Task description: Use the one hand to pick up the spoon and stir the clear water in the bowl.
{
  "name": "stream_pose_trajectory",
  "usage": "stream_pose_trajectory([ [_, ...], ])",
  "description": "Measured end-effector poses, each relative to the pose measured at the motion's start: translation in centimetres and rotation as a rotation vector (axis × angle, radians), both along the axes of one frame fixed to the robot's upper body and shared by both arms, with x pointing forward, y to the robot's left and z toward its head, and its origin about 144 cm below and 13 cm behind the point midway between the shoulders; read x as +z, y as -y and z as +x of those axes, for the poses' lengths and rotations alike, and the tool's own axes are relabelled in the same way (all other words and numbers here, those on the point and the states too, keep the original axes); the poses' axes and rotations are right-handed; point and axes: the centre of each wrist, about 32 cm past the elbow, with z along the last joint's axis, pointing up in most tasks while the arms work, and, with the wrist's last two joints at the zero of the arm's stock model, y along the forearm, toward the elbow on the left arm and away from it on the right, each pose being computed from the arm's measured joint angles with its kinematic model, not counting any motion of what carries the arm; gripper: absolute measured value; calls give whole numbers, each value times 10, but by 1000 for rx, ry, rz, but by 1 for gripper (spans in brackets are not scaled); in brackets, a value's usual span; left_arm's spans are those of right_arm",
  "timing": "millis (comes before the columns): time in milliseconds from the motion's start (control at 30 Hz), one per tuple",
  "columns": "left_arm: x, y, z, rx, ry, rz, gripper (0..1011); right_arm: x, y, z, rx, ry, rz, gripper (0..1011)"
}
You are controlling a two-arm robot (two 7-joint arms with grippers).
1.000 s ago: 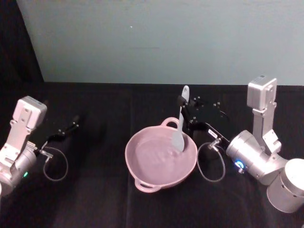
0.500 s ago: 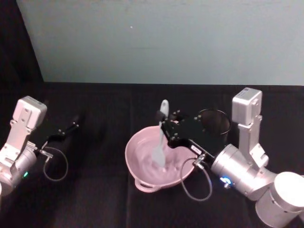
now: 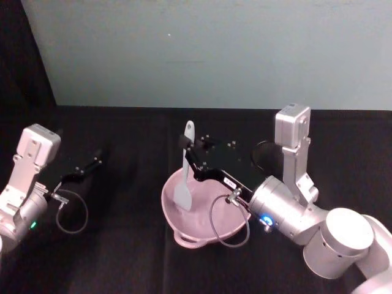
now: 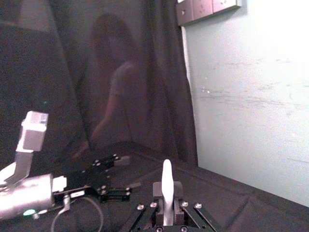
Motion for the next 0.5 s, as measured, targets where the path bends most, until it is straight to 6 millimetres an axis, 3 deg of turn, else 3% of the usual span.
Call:
stream_pose_trajectory([
  [267,0,0,0,0,0,0,1005,-4,6,20,-49,-18,6,118],
  [500,0,0,0,0,0,0,1005,-3,29,27,-141,-7,1,119],
])
